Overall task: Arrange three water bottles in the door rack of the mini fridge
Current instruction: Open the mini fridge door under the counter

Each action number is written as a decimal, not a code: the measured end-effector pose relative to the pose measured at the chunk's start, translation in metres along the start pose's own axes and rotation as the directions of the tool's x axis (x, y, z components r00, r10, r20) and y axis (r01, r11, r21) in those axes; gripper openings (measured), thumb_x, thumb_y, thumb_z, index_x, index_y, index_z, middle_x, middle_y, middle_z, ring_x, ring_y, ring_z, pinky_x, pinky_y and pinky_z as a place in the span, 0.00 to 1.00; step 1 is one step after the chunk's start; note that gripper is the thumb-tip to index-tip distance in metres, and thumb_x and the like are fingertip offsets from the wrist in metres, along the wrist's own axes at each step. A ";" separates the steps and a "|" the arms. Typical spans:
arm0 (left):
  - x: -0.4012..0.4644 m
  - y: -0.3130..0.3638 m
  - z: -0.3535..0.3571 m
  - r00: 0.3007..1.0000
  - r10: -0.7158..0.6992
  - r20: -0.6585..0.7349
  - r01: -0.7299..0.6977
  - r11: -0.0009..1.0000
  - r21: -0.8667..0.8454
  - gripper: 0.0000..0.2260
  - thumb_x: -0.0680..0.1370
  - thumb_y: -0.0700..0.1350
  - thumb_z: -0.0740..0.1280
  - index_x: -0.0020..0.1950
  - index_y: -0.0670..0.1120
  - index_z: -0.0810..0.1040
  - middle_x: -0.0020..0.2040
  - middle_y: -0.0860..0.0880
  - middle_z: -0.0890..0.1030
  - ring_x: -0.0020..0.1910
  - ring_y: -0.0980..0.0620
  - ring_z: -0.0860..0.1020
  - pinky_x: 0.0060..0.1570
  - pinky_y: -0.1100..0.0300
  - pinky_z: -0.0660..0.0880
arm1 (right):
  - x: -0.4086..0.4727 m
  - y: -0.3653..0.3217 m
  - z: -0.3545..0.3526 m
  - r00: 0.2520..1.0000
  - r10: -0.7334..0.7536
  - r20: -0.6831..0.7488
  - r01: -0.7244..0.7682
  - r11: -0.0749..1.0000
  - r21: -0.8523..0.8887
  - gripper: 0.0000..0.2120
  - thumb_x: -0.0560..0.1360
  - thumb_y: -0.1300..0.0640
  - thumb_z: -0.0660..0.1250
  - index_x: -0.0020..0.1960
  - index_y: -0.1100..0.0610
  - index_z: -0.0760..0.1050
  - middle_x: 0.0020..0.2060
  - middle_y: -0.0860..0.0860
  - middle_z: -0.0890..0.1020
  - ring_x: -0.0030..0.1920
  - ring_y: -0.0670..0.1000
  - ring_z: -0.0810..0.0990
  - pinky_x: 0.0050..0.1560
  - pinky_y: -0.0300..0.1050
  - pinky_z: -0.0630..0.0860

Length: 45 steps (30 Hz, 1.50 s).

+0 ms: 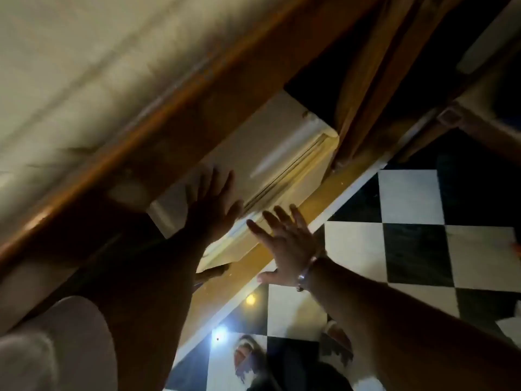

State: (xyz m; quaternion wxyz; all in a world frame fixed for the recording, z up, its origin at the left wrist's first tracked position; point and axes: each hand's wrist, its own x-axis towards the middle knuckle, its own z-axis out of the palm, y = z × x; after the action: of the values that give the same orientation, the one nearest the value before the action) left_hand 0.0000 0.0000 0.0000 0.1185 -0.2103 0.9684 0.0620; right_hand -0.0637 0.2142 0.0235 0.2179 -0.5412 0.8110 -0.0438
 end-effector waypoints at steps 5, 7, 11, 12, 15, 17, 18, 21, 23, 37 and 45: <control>0.043 -0.011 0.045 0.993 0.115 -0.034 -0.106 0.976 0.188 0.29 0.80 0.63 0.50 0.80 0.55 0.55 0.81 0.40 0.57 0.78 0.35 0.58 0.69 0.28 0.55 | 0.059 -0.015 0.040 0.972 -0.201 -0.118 0.204 0.979 0.007 0.45 0.63 0.33 0.70 0.73 0.48 0.60 0.74 0.57 0.61 0.75 0.63 0.54 0.74 0.65 0.46; 0.050 -0.017 0.051 0.985 0.163 -0.053 -0.150 0.969 0.196 0.28 0.80 0.63 0.49 0.80 0.57 0.55 0.81 0.41 0.57 0.77 0.35 0.58 0.70 0.29 0.55 | 0.064 -0.018 0.057 0.970 -0.182 -0.161 0.188 0.982 0.023 0.39 0.61 0.38 0.75 0.67 0.51 0.66 0.73 0.57 0.64 0.74 0.63 0.56 0.74 0.64 0.45; 0.046 -0.019 0.049 0.984 0.161 -0.081 -0.146 0.975 0.166 0.28 0.80 0.64 0.46 0.80 0.59 0.54 0.81 0.43 0.58 0.78 0.36 0.58 0.71 0.30 0.54 | 0.063 -0.031 0.065 0.979 -0.106 -0.175 0.120 0.990 0.072 0.34 0.60 0.40 0.75 0.60 0.54 0.69 0.70 0.60 0.67 0.71 0.64 0.62 0.75 0.61 0.46; 0.046 -0.016 0.048 0.983 0.160 -0.095 -0.143 0.976 0.162 0.28 0.80 0.64 0.47 0.80 0.60 0.54 0.81 0.43 0.58 0.78 0.37 0.58 0.71 0.31 0.55 | 0.062 -0.032 0.066 0.976 -0.107 -0.189 0.118 0.992 0.049 0.34 0.60 0.38 0.75 0.59 0.54 0.70 0.67 0.59 0.70 0.69 0.64 0.64 0.75 0.60 0.49; 0.047 -0.019 0.054 0.977 0.165 -0.132 -0.143 0.976 0.163 0.27 0.80 0.64 0.47 0.80 0.62 0.52 0.81 0.44 0.58 0.78 0.38 0.59 0.71 0.31 0.54 | 0.062 -0.034 0.074 0.963 -0.103 -0.250 0.101 0.995 -0.021 0.34 0.58 0.34 0.74 0.57 0.52 0.71 0.61 0.58 0.74 0.65 0.61 0.69 0.73 0.60 0.56; 0.049 -0.023 0.060 0.969 0.176 -0.171 -0.145 0.973 0.178 0.27 0.80 0.64 0.49 0.79 0.63 0.51 0.81 0.45 0.58 0.78 0.38 0.59 0.71 0.31 0.54 | 0.063 -0.034 0.081 0.944 -0.095 -0.315 0.098 0.995 -0.005 0.34 0.57 0.34 0.75 0.55 0.51 0.73 0.61 0.59 0.75 0.64 0.61 0.70 0.71 0.61 0.60; 0.050 -0.024 0.060 0.970 0.172 -0.173 -0.142 0.975 0.173 0.27 0.80 0.63 0.50 0.79 0.63 0.51 0.81 0.45 0.58 0.78 0.39 0.58 0.71 0.31 0.53 | 0.064 -0.036 0.083 0.935 -0.095 -0.342 0.102 0.995 0.003 0.33 0.57 0.34 0.75 0.55 0.50 0.73 0.61 0.59 0.75 0.65 0.61 0.69 0.71 0.62 0.61; 0.049 -0.019 0.055 0.972 0.158 -0.174 -0.135 0.982 0.134 0.28 0.78 0.64 0.49 0.79 0.63 0.52 0.82 0.46 0.56 0.79 0.39 0.55 0.72 0.31 0.51 | 0.062 -0.041 0.078 0.934 -0.072 -0.351 0.087 0.996 0.029 0.30 0.59 0.34 0.73 0.54 0.51 0.76 0.59 0.59 0.75 0.62 0.62 0.70 0.70 0.62 0.60; 0.047 -0.016 0.051 0.974 0.149 -0.173 -0.127 0.983 0.132 0.28 0.78 0.64 0.46 0.79 0.64 0.51 0.82 0.47 0.54 0.80 0.41 0.53 0.73 0.32 0.50 | 0.051 -0.043 0.075 0.939 -0.052 -0.340 0.067 0.997 0.033 0.29 0.61 0.33 0.71 0.53 0.52 0.76 0.55 0.59 0.75 0.59 0.62 0.71 0.69 0.60 0.62; 0.039 -0.020 0.048 0.964 0.203 -0.173 -0.178 0.972 0.150 0.29 0.77 0.64 0.47 0.78 0.61 0.59 0.79 0.41 0.62 0.77 0.37 0.60 0.69 0.29 0.54 | -0.106 -0.033 0.113 0.663 0.677 -0.318 -0.720 0.693 -0.026 0.55 0.61 0.19 0.56 0.73 0.59 0.63 0.69 0.67 0.68 0.69 0.68 0.66 0.70 0.70 0.54; 0.062 -0.020 0.044 0.959 0.260 -0.110 -0.239 0.956 0.169 0.28 0.79 0.63 0.49 0.79 0.63 0.52 0.82 0.43 0.54 0.80 0.39 0.51 0.70 0.25 0.45 | -0.124 0.056 0.095 0.431 0.838 -0.334 -0.893 0.449 -0.026 0.57 0.61 0.19 0.53 0.77 0.56 0.49 0.75 0.63 0.59 0.75 0.65 0.54 0.73 0.67 0.44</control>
State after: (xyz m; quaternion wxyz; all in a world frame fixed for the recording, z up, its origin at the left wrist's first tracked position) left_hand -0.0375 -0.0349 -0.0601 0.0616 -0.0800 0.9948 -0.0126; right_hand -0.0343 0.3637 -0.0414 0.0400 -0.0523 0.9944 0.0821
